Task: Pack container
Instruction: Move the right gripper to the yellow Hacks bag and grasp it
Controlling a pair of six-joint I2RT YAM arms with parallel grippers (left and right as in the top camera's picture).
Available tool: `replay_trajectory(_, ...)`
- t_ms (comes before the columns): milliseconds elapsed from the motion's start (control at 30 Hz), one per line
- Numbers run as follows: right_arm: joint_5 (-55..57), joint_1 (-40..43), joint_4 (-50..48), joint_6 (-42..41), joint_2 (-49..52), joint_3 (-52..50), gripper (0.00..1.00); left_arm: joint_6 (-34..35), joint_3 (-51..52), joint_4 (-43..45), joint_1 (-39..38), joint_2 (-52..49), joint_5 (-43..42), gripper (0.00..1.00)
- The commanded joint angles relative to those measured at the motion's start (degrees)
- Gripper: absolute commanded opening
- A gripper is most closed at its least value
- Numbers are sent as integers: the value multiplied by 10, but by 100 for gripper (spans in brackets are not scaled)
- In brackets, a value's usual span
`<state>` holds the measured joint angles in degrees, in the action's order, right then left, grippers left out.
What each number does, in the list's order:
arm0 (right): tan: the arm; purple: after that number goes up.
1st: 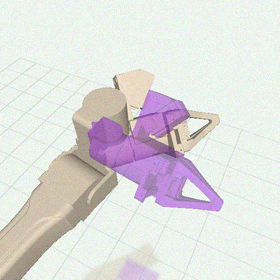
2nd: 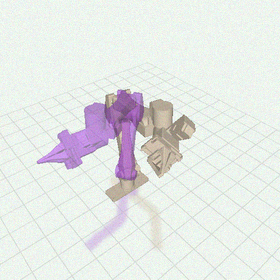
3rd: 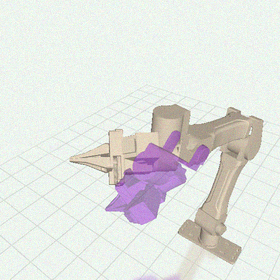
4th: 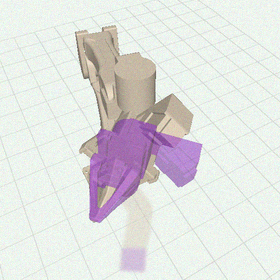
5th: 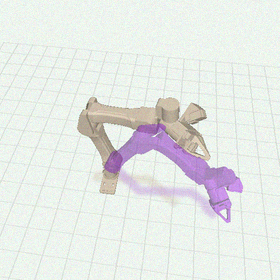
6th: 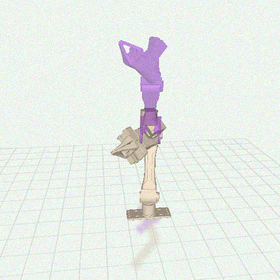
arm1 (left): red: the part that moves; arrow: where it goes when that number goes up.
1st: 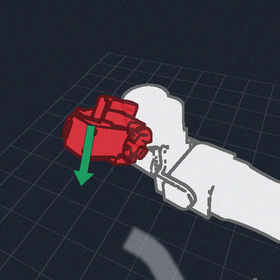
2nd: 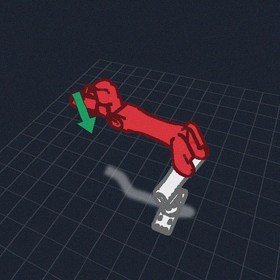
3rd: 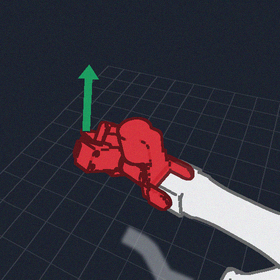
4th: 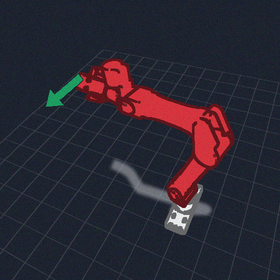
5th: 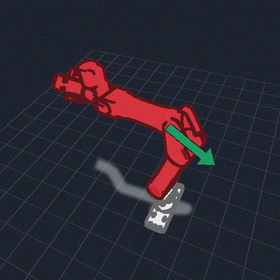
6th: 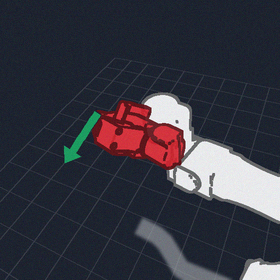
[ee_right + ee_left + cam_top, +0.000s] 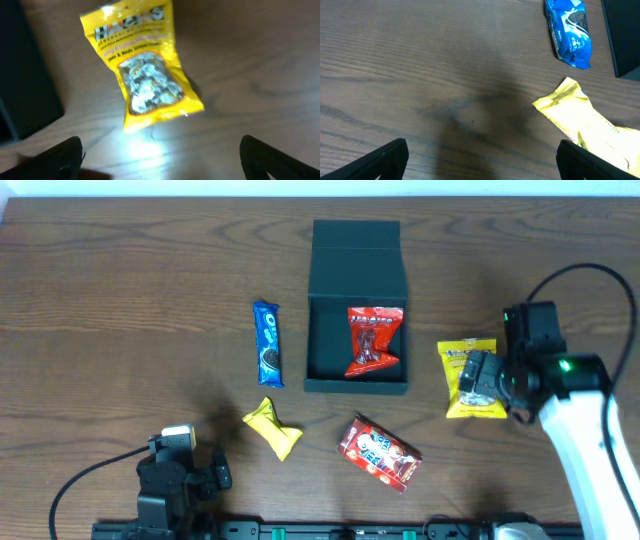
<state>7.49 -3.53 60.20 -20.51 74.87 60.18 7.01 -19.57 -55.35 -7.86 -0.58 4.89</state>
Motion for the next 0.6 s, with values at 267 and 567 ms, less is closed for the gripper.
replay_trajectory(267, -37, 8, -77, 90, 150, -4, 99, -10, 21, -12, 4, 3, 0, 96)
replay_trajectory(567, -37, 10, -134, 160, 196, -7, 99, -10, 21, -12, 4, 3, 0, 95)
